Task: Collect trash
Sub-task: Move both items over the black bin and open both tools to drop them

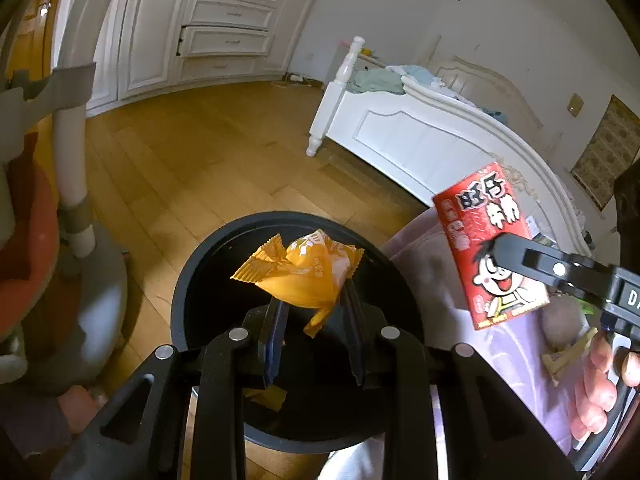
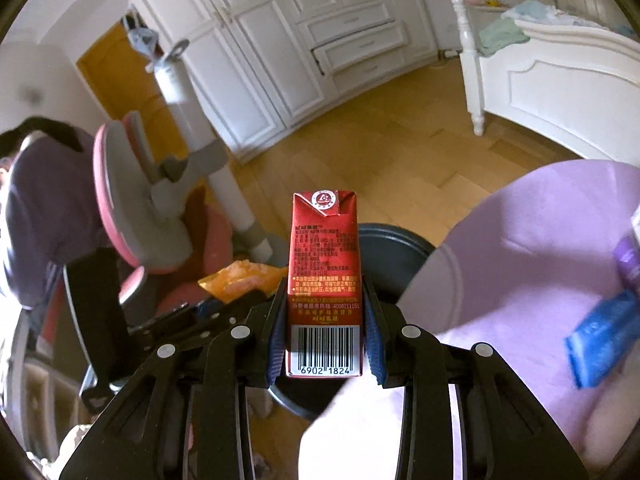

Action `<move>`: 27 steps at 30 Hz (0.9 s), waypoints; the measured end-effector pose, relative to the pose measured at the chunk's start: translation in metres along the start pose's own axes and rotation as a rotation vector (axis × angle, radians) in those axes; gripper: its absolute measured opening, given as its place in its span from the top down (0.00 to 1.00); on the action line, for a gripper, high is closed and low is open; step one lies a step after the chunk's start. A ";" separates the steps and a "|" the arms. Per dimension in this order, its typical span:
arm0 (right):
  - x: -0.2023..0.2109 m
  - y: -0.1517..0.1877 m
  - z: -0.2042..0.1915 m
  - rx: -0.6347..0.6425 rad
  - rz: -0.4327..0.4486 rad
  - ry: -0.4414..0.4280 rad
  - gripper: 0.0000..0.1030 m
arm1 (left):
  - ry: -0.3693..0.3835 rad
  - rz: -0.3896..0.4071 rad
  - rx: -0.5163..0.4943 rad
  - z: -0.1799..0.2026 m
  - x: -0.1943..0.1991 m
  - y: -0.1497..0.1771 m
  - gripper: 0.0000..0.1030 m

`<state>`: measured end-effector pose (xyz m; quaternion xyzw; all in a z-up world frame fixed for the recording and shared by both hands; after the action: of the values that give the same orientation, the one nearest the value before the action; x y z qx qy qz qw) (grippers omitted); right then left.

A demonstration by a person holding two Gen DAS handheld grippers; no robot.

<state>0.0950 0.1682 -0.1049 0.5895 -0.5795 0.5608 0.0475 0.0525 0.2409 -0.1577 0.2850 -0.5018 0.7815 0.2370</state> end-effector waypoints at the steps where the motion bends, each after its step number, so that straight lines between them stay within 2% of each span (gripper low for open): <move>1: -0.005 0.000 -0.001 -0.001 -0.005 0.004 0.67 | 0.002 -0.005 0.003 -0.001 -0.002 0.001 0.73; 5: -0.023 0.003 0.000 -0.008 -0.028 0.020 0.67 | 0.007 -0.016 0.006 -0.003 -0.006 0.004 0.73; 21: -0.048 0.011 0.016 -0.034 -0.063 0.033 0.67 | 0.004 -0.065 0.001 -0.008 -0.030 0.010 0.72; 25: -0.050 0.010 0.018 -0.042 -0.069 0.022 0.66 | -0.015 -0.073 0.002 -0.009 -0.033 0.010 0.66; 26: -0.050 0.011 0.018 -0.044 -0.070 0.021 0.64 | -0.020 -0.076 0.003 -0.009 -0.033 0.010 0.59; 27: -0.050 0.011 0.019 -0.045 -0.069 0.023 0.56 | -0.027 -0.077 0.004 -0.010 -0.033 0.011 0.51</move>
<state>0.1135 0.1826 -0.1539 0.6016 -0.5705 0.5524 0.0868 0.0674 0.2429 -0.1904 0.3150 -0.4919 0.7690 0.2596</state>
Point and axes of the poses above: each gripper's, at about its wrist camera, not at the fingertips, and x roughly against the way its jaws point, z to its right, y to its underside, the point moved 9 cm from there along -x, roughly the way its jaws point, and after that the axes turned 1 degree about y, right-handed, at the moved point
